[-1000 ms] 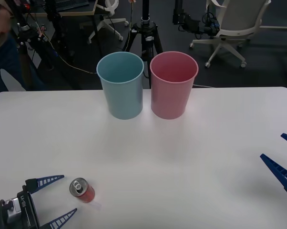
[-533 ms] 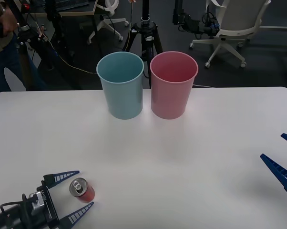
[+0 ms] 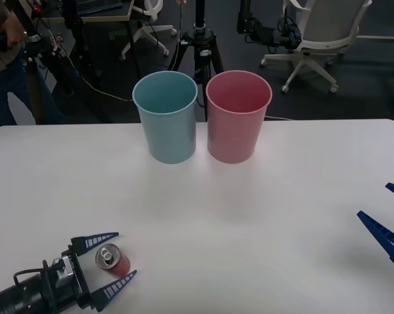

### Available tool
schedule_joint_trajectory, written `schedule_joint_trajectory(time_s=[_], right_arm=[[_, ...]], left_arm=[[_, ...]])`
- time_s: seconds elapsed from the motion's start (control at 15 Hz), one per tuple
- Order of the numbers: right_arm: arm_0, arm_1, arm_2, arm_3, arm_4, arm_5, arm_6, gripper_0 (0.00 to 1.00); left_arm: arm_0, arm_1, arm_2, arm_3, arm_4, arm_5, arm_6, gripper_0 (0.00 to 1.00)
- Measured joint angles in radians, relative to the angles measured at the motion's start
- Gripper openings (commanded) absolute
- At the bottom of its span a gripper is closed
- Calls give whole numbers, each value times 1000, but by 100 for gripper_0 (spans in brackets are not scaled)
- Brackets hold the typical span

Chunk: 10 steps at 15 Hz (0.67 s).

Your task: Grasp the object on the table and drop it into the matching bin: aluminum can to the light blue bin, PET bottle to the pink bin.

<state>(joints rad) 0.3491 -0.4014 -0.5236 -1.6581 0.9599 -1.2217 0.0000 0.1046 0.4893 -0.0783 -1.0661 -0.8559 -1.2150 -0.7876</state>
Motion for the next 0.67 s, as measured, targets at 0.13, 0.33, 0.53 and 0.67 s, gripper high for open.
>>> schedule_joint_trajectory(time_s=[0.13, 0.33, 0.53, 0.67], right_arm=[[0, 0, 0, 0, 0, 0, 0, 100], [0, 0, 0, 0, 0, 0, 0, 100], [0, 0, 0, 0, 0, 0, 0, 100], [0, 0, 0, 0, 0, 0, 0, 100]], left_arm=[[1, -1, 0, -1, -5, 0, 11, 21], [3, 0, 0, -1, -6, 0, 27, 1], [5, 0, 0, -1, -6, -6, 40, 0], [6, 0, 0, -1, -6, -14, 51, 0]])
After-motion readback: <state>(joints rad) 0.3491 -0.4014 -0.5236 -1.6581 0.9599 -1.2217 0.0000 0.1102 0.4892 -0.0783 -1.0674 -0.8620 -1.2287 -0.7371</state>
